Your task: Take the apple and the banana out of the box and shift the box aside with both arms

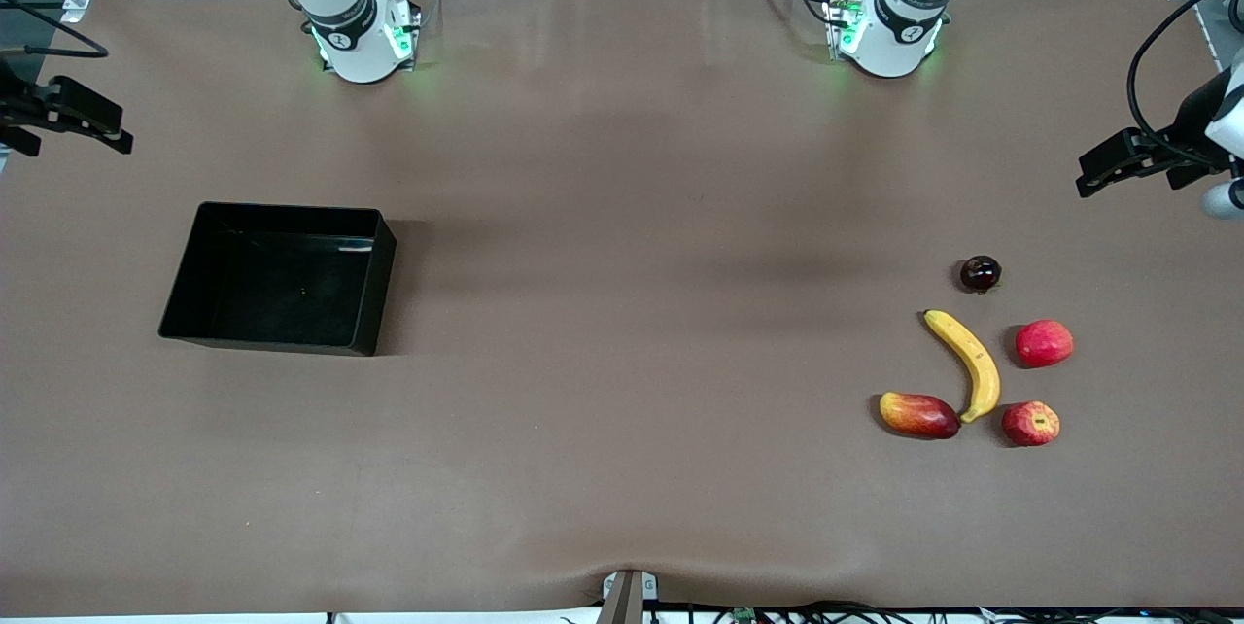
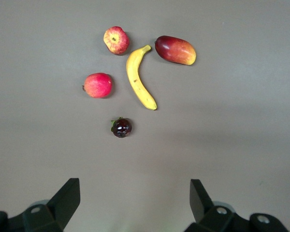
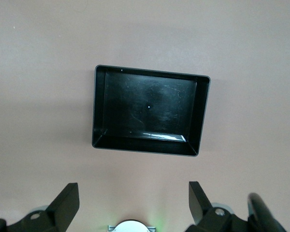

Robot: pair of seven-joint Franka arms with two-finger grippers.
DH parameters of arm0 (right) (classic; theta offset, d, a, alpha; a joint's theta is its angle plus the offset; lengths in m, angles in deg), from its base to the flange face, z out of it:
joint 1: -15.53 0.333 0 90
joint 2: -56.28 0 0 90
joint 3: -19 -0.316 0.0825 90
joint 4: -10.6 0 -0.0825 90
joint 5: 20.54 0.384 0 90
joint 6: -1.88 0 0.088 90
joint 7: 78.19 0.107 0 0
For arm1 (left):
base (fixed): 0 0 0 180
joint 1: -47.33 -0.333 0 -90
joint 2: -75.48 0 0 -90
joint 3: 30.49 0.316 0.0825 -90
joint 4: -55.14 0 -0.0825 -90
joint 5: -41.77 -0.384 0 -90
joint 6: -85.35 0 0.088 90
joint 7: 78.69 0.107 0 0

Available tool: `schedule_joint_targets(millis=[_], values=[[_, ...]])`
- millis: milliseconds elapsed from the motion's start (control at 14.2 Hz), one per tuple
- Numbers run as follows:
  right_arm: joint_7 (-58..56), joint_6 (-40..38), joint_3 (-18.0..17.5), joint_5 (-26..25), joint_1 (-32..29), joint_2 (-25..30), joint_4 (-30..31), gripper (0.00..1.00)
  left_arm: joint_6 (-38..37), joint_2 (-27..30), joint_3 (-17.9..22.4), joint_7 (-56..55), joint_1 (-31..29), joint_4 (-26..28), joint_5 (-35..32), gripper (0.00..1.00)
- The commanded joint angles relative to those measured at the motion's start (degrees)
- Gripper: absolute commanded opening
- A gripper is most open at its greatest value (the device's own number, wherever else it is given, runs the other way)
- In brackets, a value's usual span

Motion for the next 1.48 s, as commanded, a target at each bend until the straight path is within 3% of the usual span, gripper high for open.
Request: schedule_joint_targets(millis=[0, 141, 1408], values=[[-1.96, 1.97, -0.21, -0.74, -0.78, 5.17, 6.29, 1.0, -0.41, 0.9, -0.92, 0.66, 0.04, 0.06, 0.87, 1.0], [-2.93, 3.21, 0.76, -0.39, -1.84, 6.59, 8.85, 1.0, -0.41, 0.38, -0.92, 0.83, -0.22, -1.07, 0.87, 1.0], [-2.31, 3.73, 0.93, -0.12, -2.46, 5.8, 7.8, 1.0, -1.37, 0.29, -0.84, 0.31, -0.22, -2.05, 0.43, 1.0]])
